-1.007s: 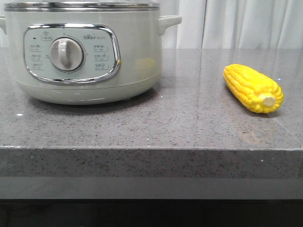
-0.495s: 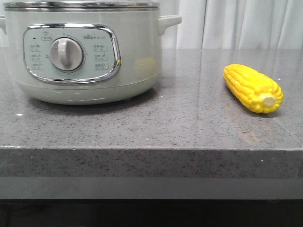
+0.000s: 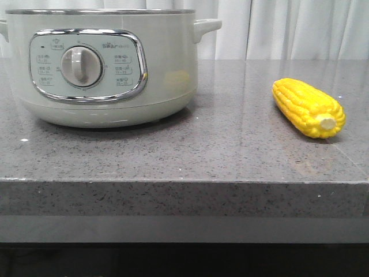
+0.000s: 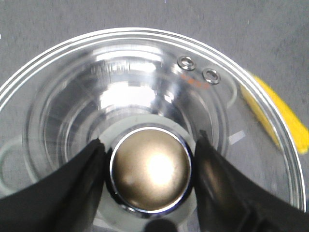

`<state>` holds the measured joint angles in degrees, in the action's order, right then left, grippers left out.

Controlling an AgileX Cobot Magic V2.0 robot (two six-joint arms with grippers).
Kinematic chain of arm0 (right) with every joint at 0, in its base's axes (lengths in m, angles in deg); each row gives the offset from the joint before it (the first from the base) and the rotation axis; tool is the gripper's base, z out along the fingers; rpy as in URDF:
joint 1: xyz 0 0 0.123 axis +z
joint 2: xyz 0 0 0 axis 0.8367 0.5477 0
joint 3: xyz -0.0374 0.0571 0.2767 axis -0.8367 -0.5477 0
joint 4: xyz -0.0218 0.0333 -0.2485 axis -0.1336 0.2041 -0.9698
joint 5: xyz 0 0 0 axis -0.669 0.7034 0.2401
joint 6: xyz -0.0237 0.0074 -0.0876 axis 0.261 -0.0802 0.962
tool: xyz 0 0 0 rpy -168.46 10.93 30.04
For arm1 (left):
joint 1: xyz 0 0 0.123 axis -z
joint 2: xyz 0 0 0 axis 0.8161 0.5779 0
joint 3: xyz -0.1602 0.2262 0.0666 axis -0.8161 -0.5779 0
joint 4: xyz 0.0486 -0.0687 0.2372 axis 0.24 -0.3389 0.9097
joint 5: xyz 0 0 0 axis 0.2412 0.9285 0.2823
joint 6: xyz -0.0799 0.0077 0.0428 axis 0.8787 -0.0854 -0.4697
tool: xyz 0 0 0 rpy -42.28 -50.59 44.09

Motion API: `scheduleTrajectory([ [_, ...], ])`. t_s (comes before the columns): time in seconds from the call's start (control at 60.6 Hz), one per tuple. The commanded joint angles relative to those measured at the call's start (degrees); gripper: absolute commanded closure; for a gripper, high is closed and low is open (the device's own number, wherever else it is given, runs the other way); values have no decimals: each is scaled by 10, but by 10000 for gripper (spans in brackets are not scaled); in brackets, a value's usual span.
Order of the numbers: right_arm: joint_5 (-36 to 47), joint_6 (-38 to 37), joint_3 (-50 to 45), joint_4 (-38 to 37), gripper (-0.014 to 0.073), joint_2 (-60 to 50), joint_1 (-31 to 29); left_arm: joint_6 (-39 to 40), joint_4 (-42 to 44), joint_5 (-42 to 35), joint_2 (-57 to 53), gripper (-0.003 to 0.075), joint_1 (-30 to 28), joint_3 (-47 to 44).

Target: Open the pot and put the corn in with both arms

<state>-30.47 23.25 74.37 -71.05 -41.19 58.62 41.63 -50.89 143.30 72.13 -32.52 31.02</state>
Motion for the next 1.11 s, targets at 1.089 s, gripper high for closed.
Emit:
scheduleTrajectory([
  [1.089,-28,0,265,132,-29,564,100,17,-14,-118,-535,468,6,-451],
])
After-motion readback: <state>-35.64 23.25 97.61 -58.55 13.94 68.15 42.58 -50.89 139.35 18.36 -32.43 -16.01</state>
